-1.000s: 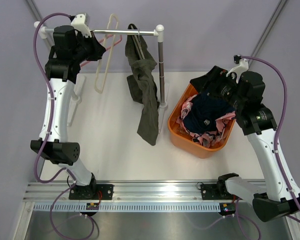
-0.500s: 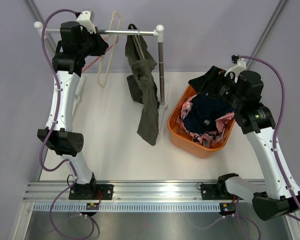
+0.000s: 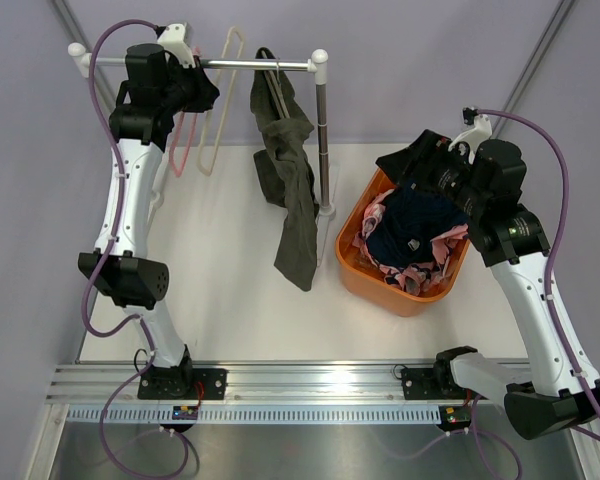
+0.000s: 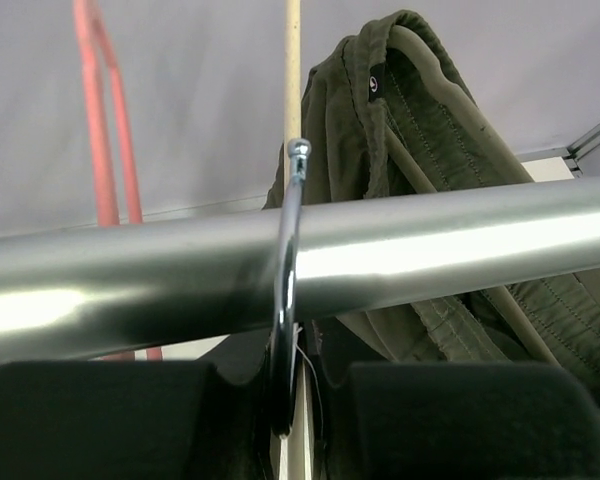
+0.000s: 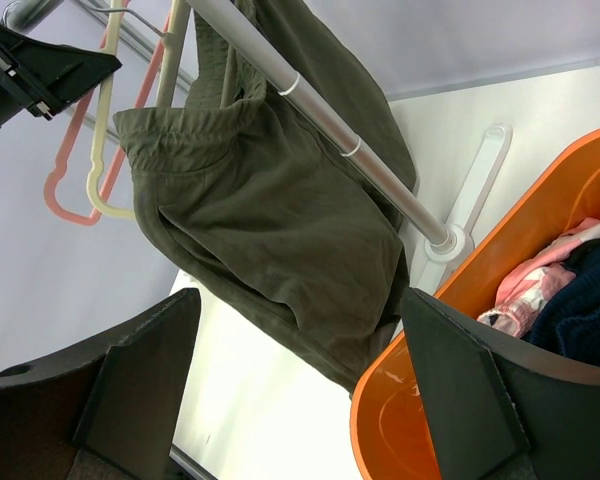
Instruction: Remove the shorts from the hanger
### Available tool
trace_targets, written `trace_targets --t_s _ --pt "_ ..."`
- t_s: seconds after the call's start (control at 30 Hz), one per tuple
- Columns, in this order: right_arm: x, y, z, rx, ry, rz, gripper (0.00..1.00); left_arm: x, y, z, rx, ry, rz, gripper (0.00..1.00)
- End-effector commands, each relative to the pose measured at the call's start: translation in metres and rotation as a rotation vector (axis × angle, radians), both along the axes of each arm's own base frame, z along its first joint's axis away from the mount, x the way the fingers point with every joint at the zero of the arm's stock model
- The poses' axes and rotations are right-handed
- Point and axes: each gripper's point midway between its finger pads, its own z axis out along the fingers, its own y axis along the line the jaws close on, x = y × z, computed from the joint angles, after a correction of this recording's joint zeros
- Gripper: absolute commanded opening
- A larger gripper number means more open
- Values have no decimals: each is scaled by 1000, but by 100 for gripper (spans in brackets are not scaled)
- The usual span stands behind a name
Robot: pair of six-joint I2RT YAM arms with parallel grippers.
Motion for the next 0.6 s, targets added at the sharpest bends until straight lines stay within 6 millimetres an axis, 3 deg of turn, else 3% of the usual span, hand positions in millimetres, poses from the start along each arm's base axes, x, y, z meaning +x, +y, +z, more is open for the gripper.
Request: trace_targets --t_s 0.0,0.2,0.4,0.57 --pt "-6 7 16 12 -56 43 90 1 3 34 1 -123 5 14" --pt "-7 7 15 14 -53 41 90 -6 3 38 -1 -133 1 26" --pt "-9 9 12 19 -45 49 90 -15 6 43 7 -147 10 29" --pt "-12 8 13 16 -48 48 90 -35 10 62 6 -190 27 32"
